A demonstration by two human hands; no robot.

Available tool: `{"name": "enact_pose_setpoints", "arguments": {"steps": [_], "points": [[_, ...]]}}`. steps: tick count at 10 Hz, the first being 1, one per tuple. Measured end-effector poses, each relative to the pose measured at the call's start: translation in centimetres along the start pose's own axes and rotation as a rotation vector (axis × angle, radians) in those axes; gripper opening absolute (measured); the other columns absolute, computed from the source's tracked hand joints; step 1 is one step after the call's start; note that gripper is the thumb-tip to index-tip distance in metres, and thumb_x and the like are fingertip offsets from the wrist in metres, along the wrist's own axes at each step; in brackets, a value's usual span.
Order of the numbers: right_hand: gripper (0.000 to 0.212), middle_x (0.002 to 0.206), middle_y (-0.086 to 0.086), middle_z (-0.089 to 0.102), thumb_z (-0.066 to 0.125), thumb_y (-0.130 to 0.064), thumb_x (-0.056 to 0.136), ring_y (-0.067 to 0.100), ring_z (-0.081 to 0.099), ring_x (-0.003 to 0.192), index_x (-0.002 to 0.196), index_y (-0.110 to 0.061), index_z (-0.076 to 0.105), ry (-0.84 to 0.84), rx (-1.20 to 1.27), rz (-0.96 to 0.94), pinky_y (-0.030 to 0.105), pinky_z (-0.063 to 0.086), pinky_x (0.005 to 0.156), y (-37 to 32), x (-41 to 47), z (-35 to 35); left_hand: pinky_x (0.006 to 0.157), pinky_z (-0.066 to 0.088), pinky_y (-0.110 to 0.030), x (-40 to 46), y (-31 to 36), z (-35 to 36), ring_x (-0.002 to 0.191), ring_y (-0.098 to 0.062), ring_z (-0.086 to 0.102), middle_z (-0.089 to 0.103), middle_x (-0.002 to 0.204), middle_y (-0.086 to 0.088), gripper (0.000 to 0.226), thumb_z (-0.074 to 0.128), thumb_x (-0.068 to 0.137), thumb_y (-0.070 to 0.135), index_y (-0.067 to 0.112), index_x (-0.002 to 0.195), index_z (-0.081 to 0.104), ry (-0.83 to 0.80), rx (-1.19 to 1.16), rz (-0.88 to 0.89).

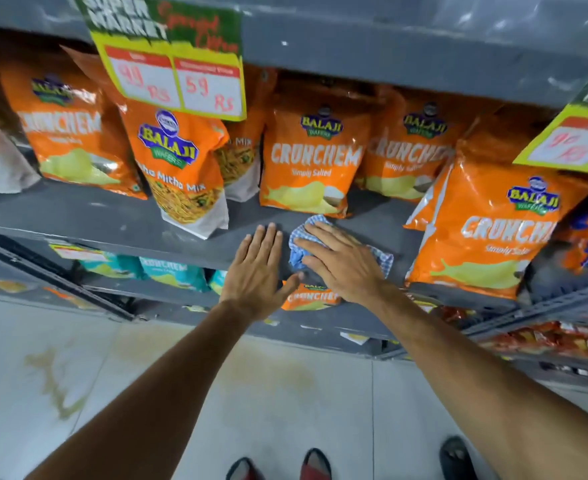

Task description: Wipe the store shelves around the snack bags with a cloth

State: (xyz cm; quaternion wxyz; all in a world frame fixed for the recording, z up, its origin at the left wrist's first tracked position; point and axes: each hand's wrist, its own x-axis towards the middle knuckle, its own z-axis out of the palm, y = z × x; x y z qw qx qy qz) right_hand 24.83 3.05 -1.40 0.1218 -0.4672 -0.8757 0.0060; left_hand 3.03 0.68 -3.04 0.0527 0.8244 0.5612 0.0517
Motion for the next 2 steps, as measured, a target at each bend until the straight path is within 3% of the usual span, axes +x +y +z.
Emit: {"name": "enact_pose_setpoints", "arguments": {"steps": [2], "points": [[0.063, 0.163, 0.003, 0.035, 0.014, -0.059, 0.104, 0.023, 0.025, 0.154, 0.153, -0.030, 0.040, -0.178, 0.000, 0.001, 0.045, 0.024, 0.124, -0.2, 0.3, -1.9, 0.132, 0.001, -0.044, 0.5, 1.0, -2.6, 0.163, -0.025, -0.001, 0.000, 0.176, -0.011, 0.107, -0.006, 0.089, 0.080, 0.006, 0.166, 0.003, -0.186, 0.012, -0.067]]}}
